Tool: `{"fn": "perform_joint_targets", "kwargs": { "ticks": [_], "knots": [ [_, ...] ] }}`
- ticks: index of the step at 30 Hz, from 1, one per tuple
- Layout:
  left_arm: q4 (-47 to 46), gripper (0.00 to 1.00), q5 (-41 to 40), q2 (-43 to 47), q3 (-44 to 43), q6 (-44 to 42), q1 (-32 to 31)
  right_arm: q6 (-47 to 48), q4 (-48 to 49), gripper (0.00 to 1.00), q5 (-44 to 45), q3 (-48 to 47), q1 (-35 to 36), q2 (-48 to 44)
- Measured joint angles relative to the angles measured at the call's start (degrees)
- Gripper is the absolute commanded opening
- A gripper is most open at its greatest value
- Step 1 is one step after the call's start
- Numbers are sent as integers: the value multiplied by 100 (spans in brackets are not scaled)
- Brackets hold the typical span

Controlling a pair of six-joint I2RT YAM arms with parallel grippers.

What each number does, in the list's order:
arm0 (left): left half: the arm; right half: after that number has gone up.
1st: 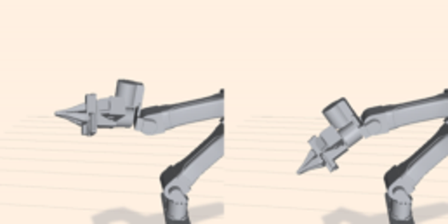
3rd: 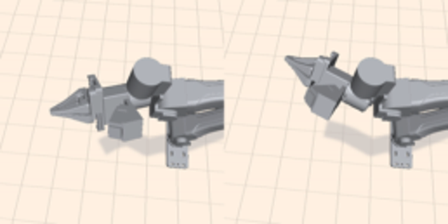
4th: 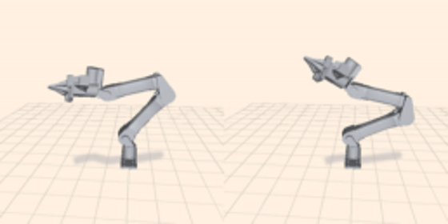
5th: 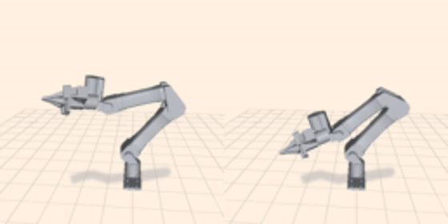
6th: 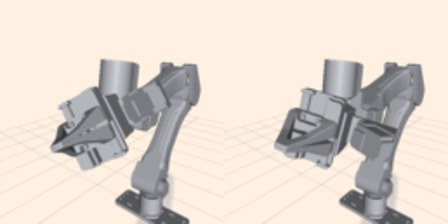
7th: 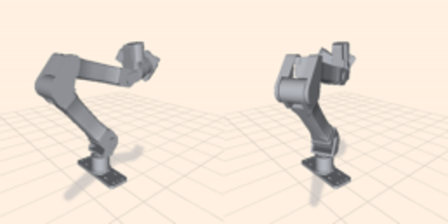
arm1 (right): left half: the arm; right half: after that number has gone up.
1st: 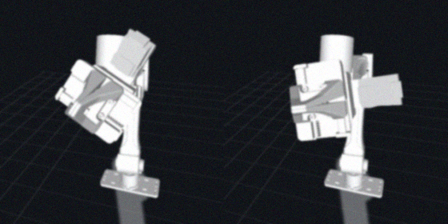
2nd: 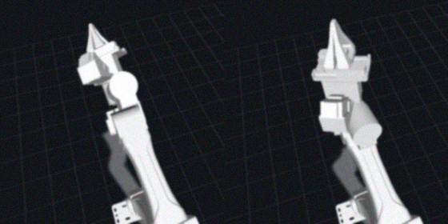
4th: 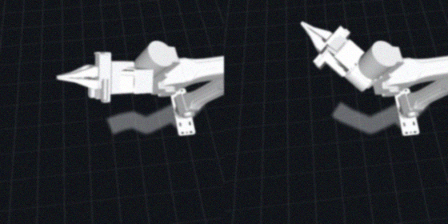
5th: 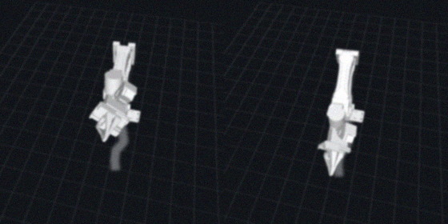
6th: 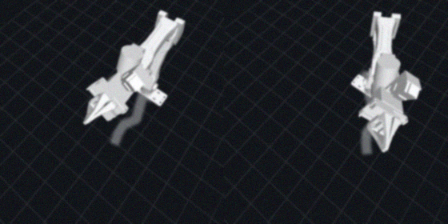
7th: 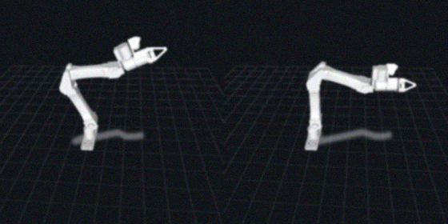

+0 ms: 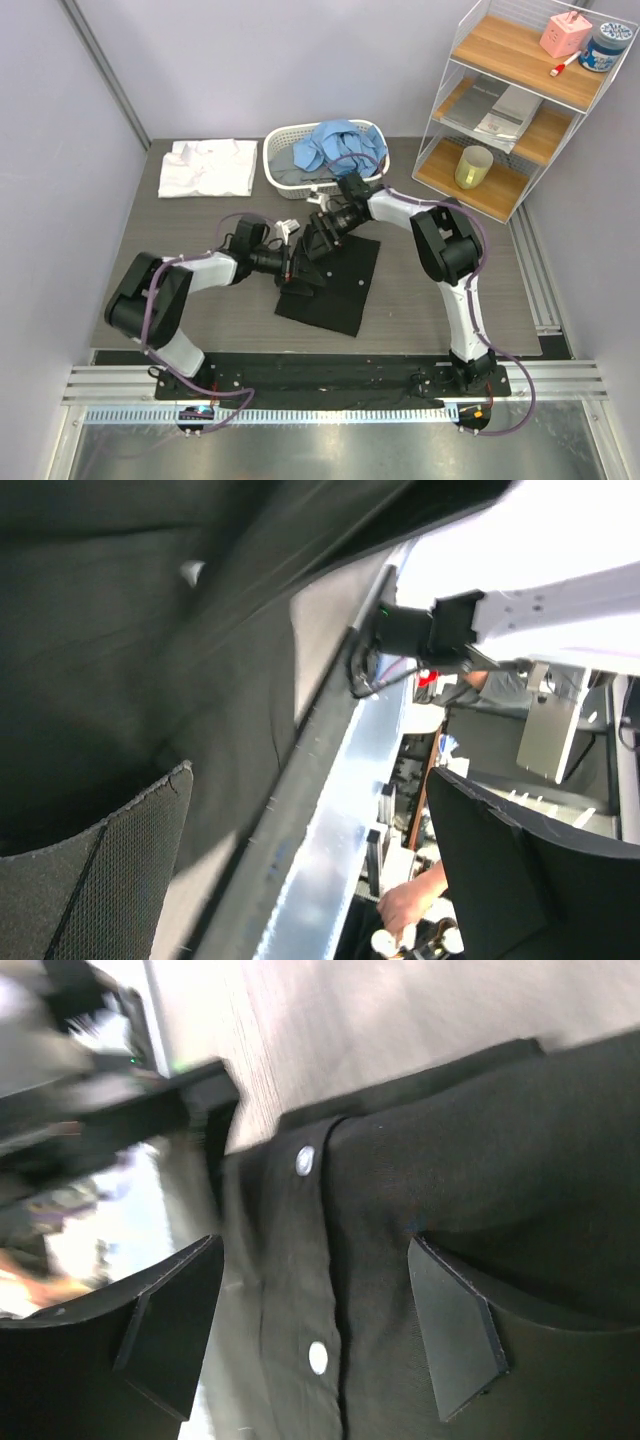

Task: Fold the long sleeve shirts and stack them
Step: Fold the shirt

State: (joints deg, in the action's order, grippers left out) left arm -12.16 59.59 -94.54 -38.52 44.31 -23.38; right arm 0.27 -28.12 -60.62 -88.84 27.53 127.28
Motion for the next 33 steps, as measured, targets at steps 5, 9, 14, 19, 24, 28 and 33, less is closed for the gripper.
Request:
{"fn": "perform_joint_targets", "kwargs": {
  "ticks": [5,9,14,19,24,28,33],
  "knots": [
    [1486,100,-190,1196,-245,-546,435,1056,-529,79,708,-291,686,-144],
    [2455,100,-542,1882,-573,-1045,1012,1325,-844,79,1073,-229,599,-555],
    [2868,97,-737,2074,-402,-1436,1375,1285,-975,71,1239,68,221,-1445],
    [3003,77,-713,1357,-422,-1941,1585,1021,-946,68,1259,813,243,-2116],
    [3132,71,-640,146,-743,-2428,1668,863,-1038,67,1360,1650,317,-1993],
    [3128,74,-656,-411,-782,-2590,1676,785,-1067,66,1401,1851,310,-1725],
    [3018,73,-396,-673,-857,-2524,1676,660,-1034,65,1327,1825,280,-1554]
  ]
}}
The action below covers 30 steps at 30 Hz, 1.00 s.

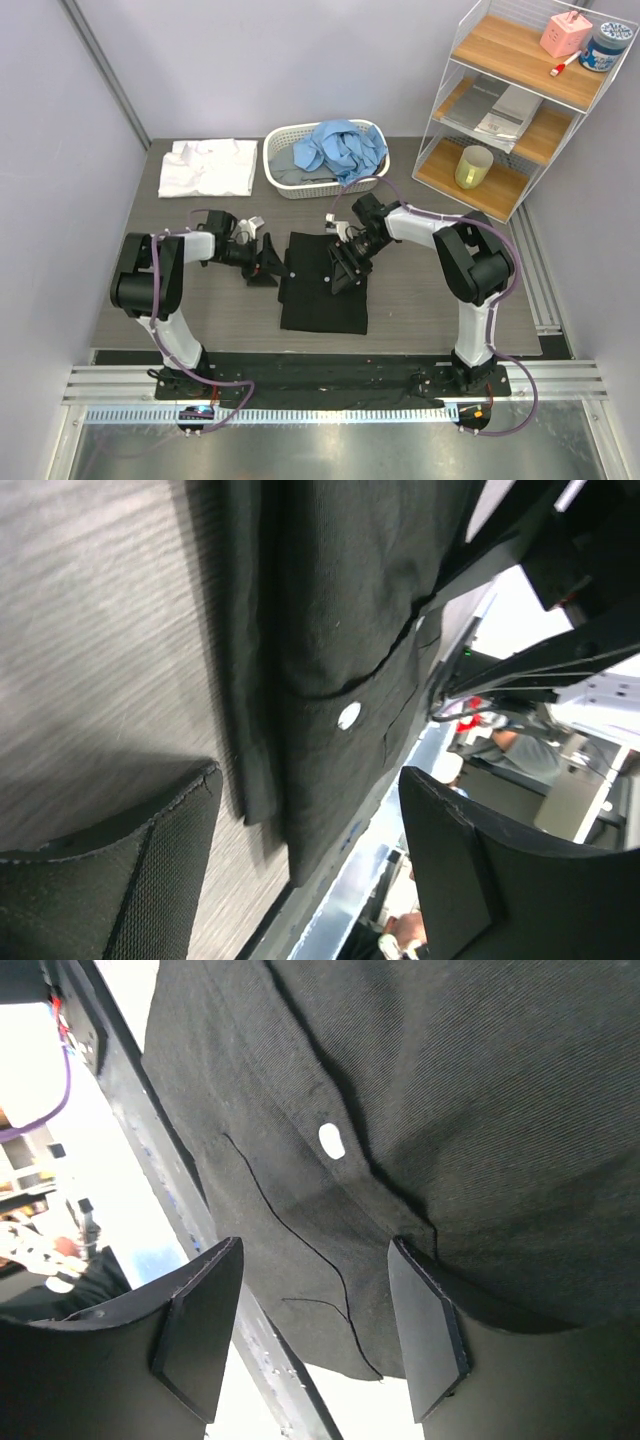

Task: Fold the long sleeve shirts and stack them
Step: Fold the shirt

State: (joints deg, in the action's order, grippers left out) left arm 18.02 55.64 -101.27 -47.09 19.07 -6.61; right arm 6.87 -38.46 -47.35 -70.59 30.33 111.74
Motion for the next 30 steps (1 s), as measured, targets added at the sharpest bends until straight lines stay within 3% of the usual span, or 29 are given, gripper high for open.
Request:
{"fn": "perform_joint_targets", "kwargs": {
  "ticks": [8,19,20,21,24,30],
  "knots": [
    [-396,68,446,-391,-74,219,-109,-289,-109,65,-313,-208,-98,341],
    [-914,48,452,-601,-74,422,-299,-396,-131,65,-358,-240,-120,382],
    [-966,44,446,-603,-72,452,-326,-404,-133,65,-361,-247,-120,391],
    [-1023,29,415,-603,-72,474,-365,-413,-133,65,-367,-251,-120,404],
    [-1182,0,267,-614,-72,579,-428,-439,-133,65,-380,-260,-120,407],
    [-503,0,-61,-525,-334,337,-396,-533,-24,67,-415,-271,-173,404]
  ]
}}
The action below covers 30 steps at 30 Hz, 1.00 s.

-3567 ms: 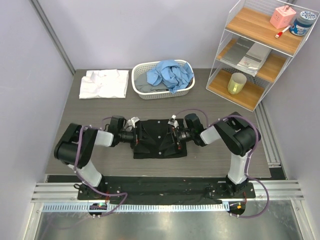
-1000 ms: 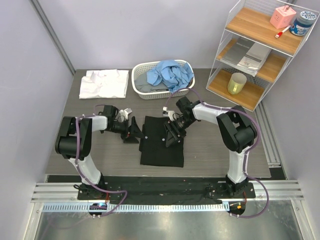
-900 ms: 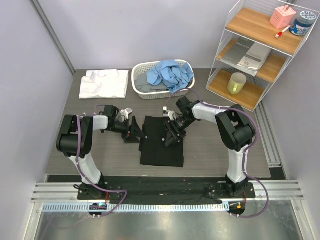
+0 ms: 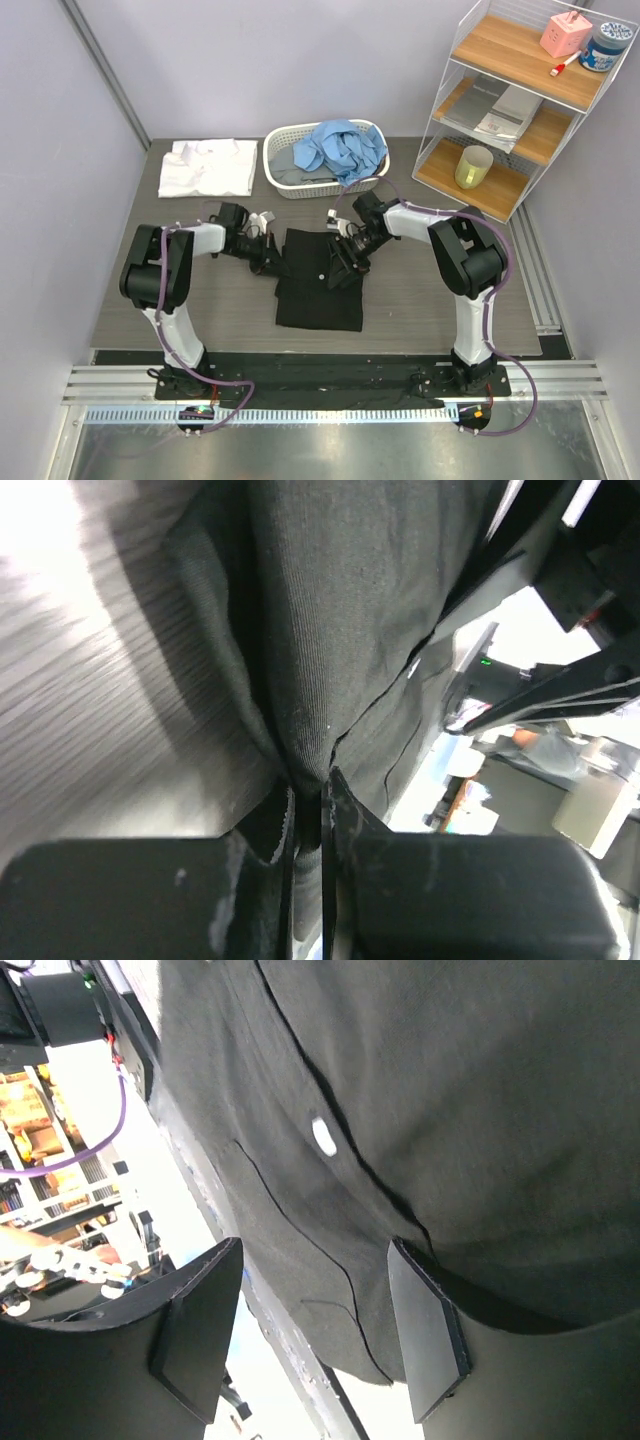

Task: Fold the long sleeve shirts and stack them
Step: Fold the shirt

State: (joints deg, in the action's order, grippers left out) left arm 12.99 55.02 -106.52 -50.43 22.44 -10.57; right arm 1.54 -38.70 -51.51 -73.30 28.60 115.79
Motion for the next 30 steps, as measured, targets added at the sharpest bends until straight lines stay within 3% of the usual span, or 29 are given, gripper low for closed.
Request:
{"fn": "perform_joint_targets", "kwargs": {
  "ticks": [9,14,16,18,20,24,30],
  "knots": [
    [3351,0,-2100,1062,-1858,-1469,579,-72,216,69,168,260,-599,-697],
    [5324,0,-3602,1248,-4089,-2302,654,-83,247,70,186,570,-898,-1250],
    [5674,0,-4277,1196,-5167,-2538,452,-83,251,69,153,695,-911,-1401],
    [5696,0,-4959,1246,-5705,-2743,72,-83,254,69,109,796,-911,-1471],
    [5718,0,-5475,1316,-5694,-2850,-428,-83,256,70,70,905,-929,-1502],
    [5901,0,-6299,1014,-4747,-2824,-1698,-83,271,70,-61,1115,-1010,-1506],
    [5847,0,-6137,-748,-4074,-2312,-2907,-57,221,70,-118,1445,-1353,-1593]
  ]
}}
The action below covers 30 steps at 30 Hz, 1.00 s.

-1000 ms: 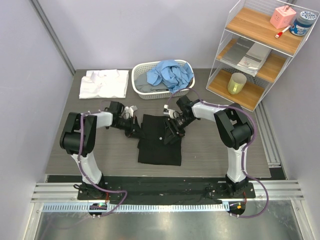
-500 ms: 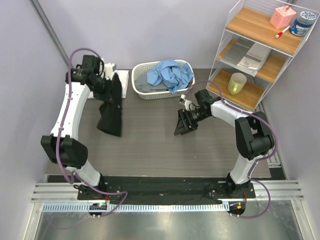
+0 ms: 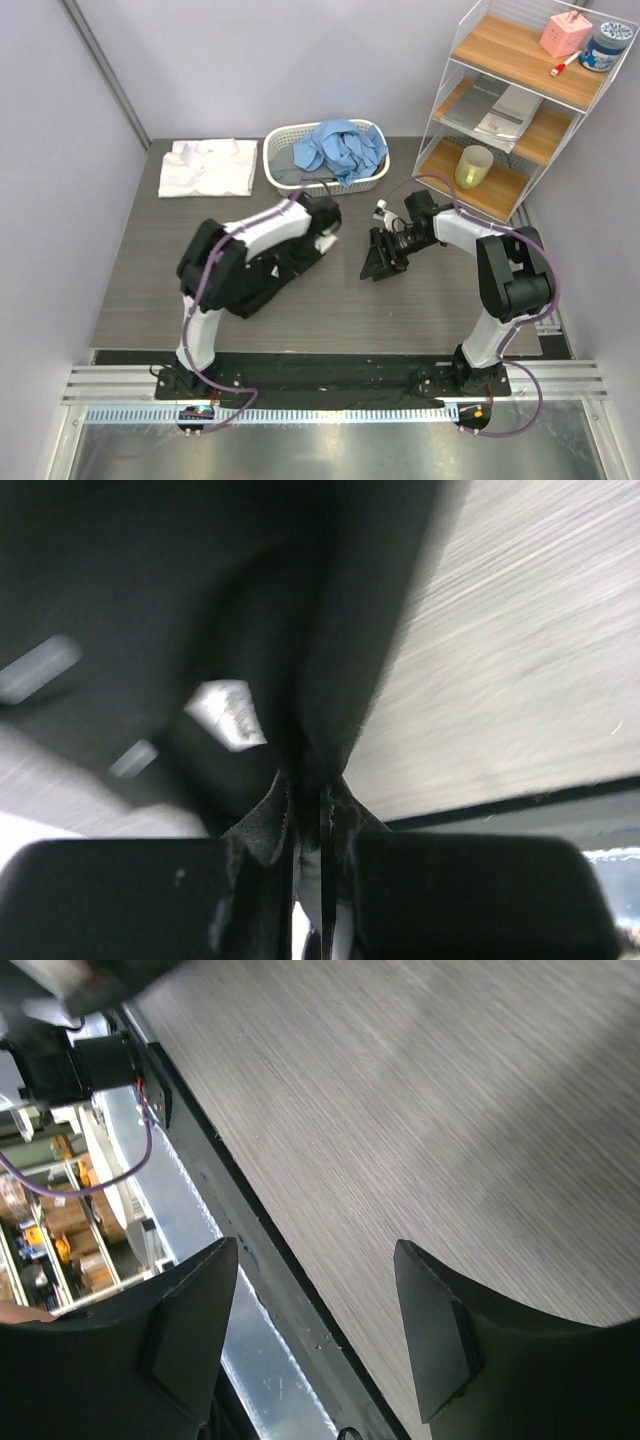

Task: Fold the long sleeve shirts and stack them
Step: Fold the shirt

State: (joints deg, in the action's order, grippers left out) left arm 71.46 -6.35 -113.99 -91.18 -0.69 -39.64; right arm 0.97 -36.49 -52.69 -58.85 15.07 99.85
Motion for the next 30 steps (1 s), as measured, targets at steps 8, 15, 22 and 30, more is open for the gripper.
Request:
{"fn": "perform_joint_targets", "kwargs": {
  "ticks": [8,15,22,30],
  "knots": [
    [-310,31,584,-693,-153,581,-1469,103,-223,75,-39,133,-476,-286],
    [-533,66,1231,-481,-994,706,-1193,50,-264,78,-22,271,-664,-343],
    [-1043,88,2079,1676,55,365,-446,-374,168,80,17,411,-522,-348],
    [-1235,76,2739,2889,1519,-1001,973,-1231,1279,67,98,376,483,391]
  ]
}}
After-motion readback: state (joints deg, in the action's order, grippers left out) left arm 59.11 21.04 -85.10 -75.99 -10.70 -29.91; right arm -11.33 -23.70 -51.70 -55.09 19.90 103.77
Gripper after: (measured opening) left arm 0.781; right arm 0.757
